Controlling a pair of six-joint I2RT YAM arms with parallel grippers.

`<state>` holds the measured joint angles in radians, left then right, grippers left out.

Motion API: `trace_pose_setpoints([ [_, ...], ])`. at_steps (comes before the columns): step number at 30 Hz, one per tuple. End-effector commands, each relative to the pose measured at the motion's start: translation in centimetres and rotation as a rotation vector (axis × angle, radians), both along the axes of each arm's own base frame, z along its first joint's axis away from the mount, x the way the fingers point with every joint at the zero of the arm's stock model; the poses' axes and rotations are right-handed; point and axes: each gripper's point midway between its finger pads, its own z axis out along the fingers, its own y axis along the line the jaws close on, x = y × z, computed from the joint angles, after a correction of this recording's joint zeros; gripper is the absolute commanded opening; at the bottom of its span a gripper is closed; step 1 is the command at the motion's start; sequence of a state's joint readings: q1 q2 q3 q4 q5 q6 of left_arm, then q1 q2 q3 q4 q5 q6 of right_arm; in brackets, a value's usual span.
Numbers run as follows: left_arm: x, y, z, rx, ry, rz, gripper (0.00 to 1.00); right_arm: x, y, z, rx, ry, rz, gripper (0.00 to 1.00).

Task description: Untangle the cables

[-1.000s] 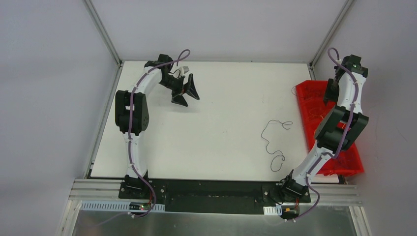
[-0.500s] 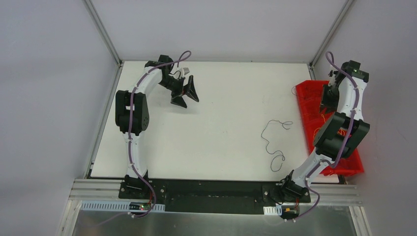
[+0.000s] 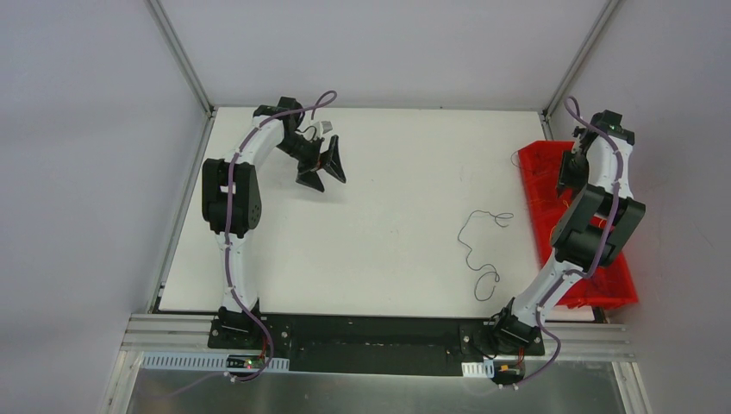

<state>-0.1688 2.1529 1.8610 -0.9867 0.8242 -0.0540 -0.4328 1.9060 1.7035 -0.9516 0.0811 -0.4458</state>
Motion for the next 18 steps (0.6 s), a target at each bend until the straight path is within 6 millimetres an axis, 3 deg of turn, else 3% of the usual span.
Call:
trace_pose_setpoints([
  [1, -0.3, 0.7, 0.2, 0.032, -0.022, -0.042, 0.99, 1.3, -1.5, 0.2, -0.074, -0.024, -0.016, 0.39],
  [5, -0.5, 0.9, 0.1, 0.042, -0.025, -0.053, 0.99, 1.5, -1.7, -0.5, -0.075, -0.008, -0.007, 0.39],
  [12, -0.5, 1.0, 0.2, 0.049, -0.027, -0.058, 0.99, 0.4, -1.4, -1.5, -0.06, 0.046, 0.008, 0.3],
  [18, -0.8, 1.0, 0.1, 0.05, -0.011, -0.055, 0.99, -1.1, -1.6, -0.3, -0.064, 0.047, 0.015, 0.04],
])
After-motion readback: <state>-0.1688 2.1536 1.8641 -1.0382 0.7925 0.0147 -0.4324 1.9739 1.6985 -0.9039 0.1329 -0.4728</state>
